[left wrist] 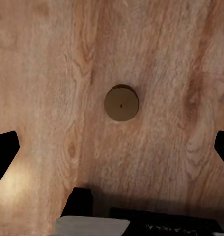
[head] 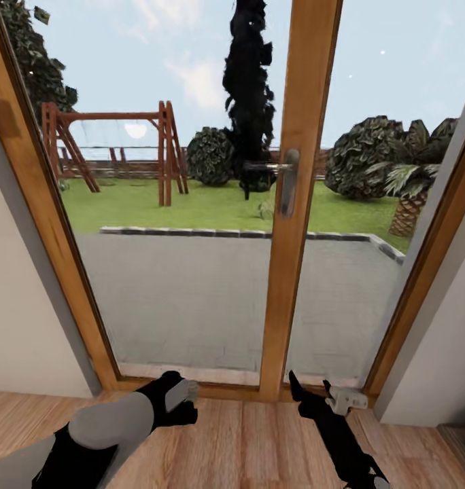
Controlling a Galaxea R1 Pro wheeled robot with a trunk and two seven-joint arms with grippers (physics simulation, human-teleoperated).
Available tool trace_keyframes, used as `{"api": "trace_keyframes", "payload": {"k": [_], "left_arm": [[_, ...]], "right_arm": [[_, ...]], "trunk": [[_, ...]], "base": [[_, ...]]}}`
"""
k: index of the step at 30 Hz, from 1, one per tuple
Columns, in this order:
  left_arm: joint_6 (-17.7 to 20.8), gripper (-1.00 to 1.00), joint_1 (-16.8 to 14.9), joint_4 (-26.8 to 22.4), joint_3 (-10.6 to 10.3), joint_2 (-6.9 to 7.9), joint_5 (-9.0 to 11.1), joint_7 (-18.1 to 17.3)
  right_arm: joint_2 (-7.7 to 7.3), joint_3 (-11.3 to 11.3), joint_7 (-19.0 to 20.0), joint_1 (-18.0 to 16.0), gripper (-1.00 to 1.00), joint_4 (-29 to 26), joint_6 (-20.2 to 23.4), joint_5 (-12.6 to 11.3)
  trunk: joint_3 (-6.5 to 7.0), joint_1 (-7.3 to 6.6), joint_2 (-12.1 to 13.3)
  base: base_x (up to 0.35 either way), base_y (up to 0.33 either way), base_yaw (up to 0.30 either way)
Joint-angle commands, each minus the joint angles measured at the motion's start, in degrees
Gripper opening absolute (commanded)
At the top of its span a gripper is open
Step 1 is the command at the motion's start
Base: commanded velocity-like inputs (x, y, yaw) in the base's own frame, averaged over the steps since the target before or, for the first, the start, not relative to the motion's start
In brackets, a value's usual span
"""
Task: Place each of the two pumpkins and all three candles from the living room inside a cabinet in the living room (use any cabinet), then make sure every cabinet is closed, and position the cauldron so it is next to a table in the living room.
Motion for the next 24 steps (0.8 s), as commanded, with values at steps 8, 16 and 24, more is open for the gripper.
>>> {"api": "trace_keyframes", "payload": {"k": [8,16,24], "left_arm": [[15.6,1.00,-9.1,-0.1,-0.1,-0.45,5.4,0.8],[11.4,1.00,-10.2,-0.2,-0.7,-0.61,5.4,0.8],[8.8,1.00,-10.3,-0.2,-0.9,-0.33,5.4,0.7]], "right_arm": [[0.69,-0.2,1.8,-10.4,1.00,0.0,21.1,-8.6],[-1.11,-4.6,23.8,-11.4,1.00,0.1,23.8,-15.0],[-7.17,-5.2,28.5,-11.3,1.00,0.2,26.2,-27.1]], "trunk": [[-1.50,1.76,-3.2],[-2.93,3.52,-6.5],[-4.37,5.28,-9.7]], "base": [[0.000,0.000,0.000],[0.000,0.000,0.000],[0.000,0.000,0.000]]}}
